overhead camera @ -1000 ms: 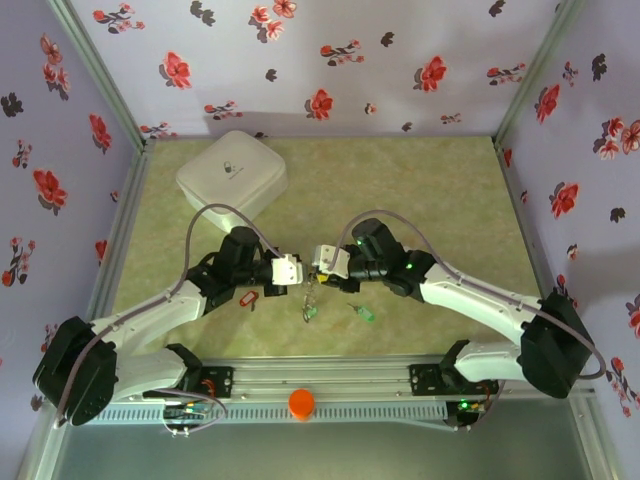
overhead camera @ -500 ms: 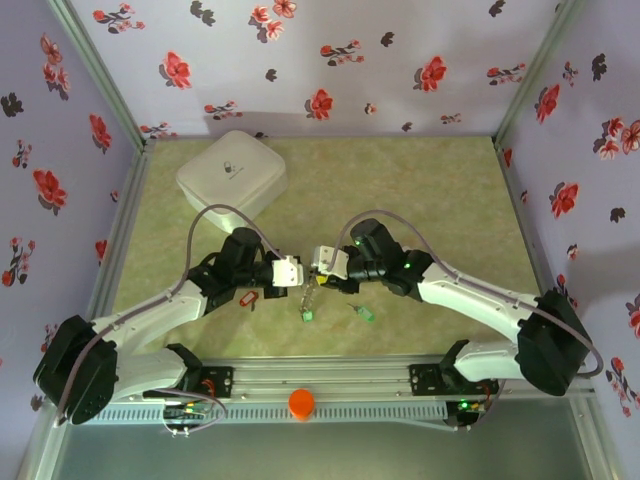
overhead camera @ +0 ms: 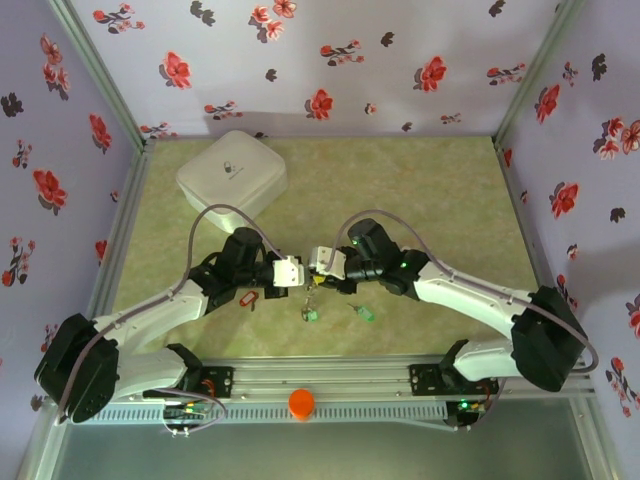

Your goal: Put the keys on the keyring

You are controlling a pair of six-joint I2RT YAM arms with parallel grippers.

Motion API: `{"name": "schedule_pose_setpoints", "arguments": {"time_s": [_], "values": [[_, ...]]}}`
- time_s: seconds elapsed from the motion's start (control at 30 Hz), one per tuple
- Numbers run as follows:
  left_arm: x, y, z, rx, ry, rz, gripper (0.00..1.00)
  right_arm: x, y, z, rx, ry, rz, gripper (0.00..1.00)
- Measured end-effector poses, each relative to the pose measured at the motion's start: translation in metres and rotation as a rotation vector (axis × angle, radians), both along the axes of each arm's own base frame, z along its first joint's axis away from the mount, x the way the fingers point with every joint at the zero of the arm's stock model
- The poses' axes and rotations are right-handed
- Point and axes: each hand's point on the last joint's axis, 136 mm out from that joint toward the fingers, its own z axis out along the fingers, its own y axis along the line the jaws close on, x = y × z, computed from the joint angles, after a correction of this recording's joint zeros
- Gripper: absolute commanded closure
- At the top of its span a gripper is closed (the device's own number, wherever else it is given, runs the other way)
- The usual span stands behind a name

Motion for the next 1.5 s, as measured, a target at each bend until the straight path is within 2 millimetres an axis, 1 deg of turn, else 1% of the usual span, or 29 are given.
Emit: {"name": "schedule_pose_setpoints", "arguments": {"time_s": [0.17,0.47,0.63,0.7,0.73,0.77,0.83,1.0,1.1,1.2,1.3,1.33,1.5], "values": [[-0.0001,0.0,-0.0002,0.001,0.001,0.0,1.0,0.0004,0.0007,0.0004,0.006,-0.005,0.001,0.88],[0.0004,0.0003,-0.0004,0.001,0.006,0.007,1.0,0.0004,0.0011,-0.0004,0.008,-0.005,0.002,0.88],[0.001,0.0006,-0.0006,0.002,0.007,0.012,1.0,0.0005,0.0015,-0.0011,0.008,-0.004,0.003,0.92],[0.0012,0.0007,-0.0006,0.001,0.011,0.015,1.0,0.0,0.0016,-0.0014,0.008,-0.002,0.005,0.9],[0.0012,0.0007,-0.0006,0.0,0.014,0.017,1.0,0.0,0.0016,-0.0014,0.008,-0.002,0.005,0.85],[0.0012,0.0007,-0.0005,-0.001,0.017,0.019,1.0,0.0001,0.0017,-0.0013,0.008,-0.003,0.005,0.84],[0.0011,0.0006,-0.0005,-0.003,0.023,0.022,1.0,0.0004,0.002,-0.0008,0.011,-0.004,0.005,0.83],[0.0011,0.0006,-0.0005,-0.004,0.026,0.024,1.0,0.0006,0.0023,-0.0011,0.011,-0.004,0.005,0.89],[0.0012,0.0007,-0.0005,-0.005,0.029,0.026,1.0,0.0006,0.0022,-0.0011,0.011,-0.003,0.005,0.9],[0.0022,0.0007,-0.0002,-0.008,0.036,0.037,1.0,0.0003,0.0023,-0.0012,0.011,-0.002,0.006,1.0],[0.0029,0.0011,-0.0005,-0.01,0.043,0.047,1.0,0.0002,0.0027,-0.0015,0.011,-0.004,0.01,1.0],[0.0029,0.0012,-0.0009,-0.011,0.048,0.05,0.98,0.0004,0.0029,-0.0015,0.012,-0.005,0.01,1.0],[0.0037,0.0019,0.0,-0.046,0.059,0.065,0.75,-0.0002,0.0031,-0.0041,0.025,-0.007,0.015,1.0]]}}
